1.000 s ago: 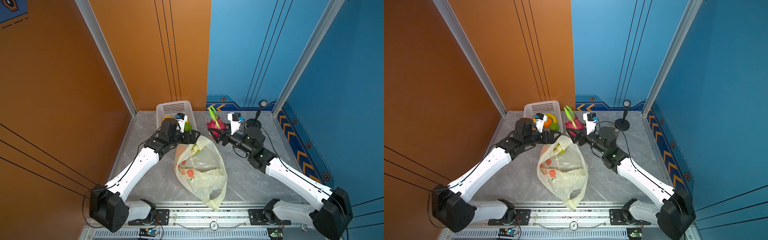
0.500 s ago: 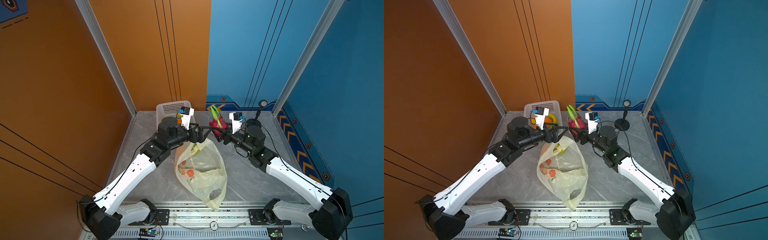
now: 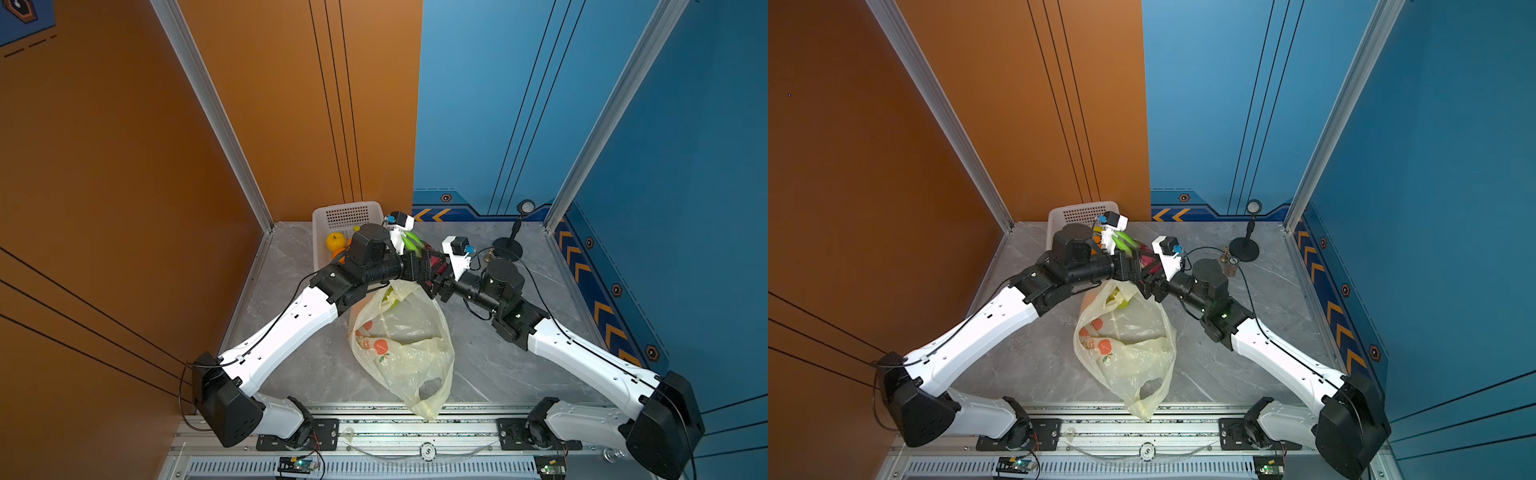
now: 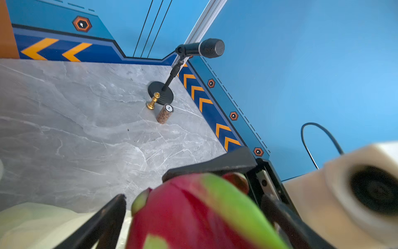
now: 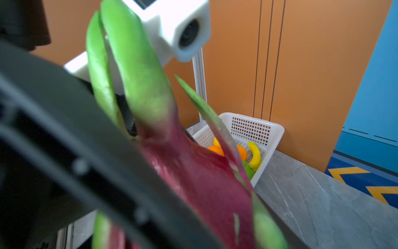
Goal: Untie the knot of the plastic bag and take out the fruit
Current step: Pick up the fruit from the plastic bag, then place the fruit in the basket.
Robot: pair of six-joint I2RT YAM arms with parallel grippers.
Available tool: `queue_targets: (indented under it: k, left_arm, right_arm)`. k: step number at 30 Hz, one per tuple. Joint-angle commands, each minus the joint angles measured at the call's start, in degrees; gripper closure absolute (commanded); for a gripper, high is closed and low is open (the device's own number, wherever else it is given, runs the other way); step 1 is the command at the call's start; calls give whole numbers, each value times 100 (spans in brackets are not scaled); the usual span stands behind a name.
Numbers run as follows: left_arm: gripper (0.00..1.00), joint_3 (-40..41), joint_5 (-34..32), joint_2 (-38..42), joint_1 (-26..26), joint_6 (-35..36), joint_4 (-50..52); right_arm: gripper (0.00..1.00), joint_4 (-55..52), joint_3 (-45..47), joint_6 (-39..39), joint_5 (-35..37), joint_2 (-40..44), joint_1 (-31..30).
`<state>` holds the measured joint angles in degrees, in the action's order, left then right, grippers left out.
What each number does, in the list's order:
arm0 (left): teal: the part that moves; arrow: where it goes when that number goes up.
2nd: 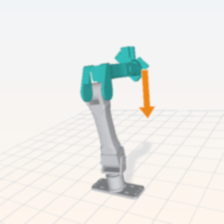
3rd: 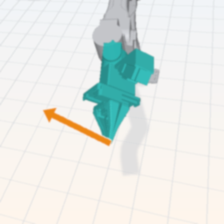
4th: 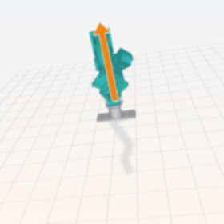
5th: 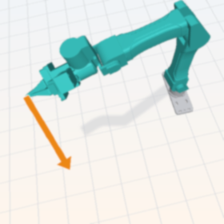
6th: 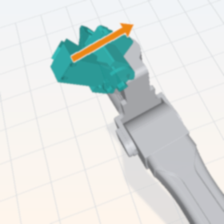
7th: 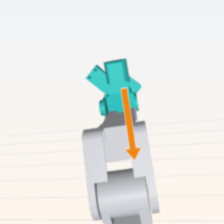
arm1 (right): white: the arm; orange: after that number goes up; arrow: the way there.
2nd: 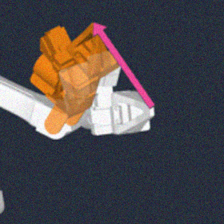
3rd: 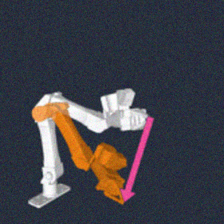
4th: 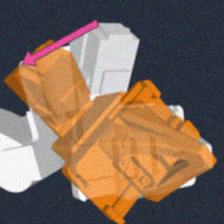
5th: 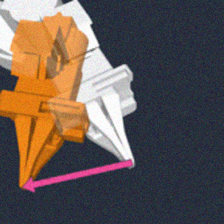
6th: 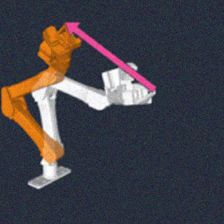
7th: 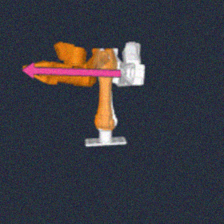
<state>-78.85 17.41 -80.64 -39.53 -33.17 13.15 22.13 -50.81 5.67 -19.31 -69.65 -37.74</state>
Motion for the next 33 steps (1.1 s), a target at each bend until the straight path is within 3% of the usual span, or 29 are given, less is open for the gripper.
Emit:
queue_targets:
  k: [1, 5, 7, 9, 14, 24, 33]
  left_arm:
    - [12, -94, 238, -68, -64, -45, 335]
    - [33, -34, 231, 29, -20, -79, 299]
    - [40, -31, 217, 98, 10, -61, 268]
    - [45, -51, 117, 167, 75, -24, 267]
    - [52, -198, -300, 292, 489, 156, 366]
    - [55, -473, -698, -135, 1967, 305, 277]
    - [56, -1369, -987, -1517, 2884, 279, 341]
  right_arm:
    - [53, 584, -56, -242, 54, 57, -53]
    - [49, 533, -74, -234, 143, 14, -84]
    - [37, 474, -61, -233, 172, 29, -107]
    - [19, 365, -62, -218, 226, 95, -135]
    - [0, 80, -70, -87, 443, 291, -166]
    - [0, -301, -115, 153, 663, 530, -164]
    - [1, -1347, -558, 495, 1039, 376, -164]
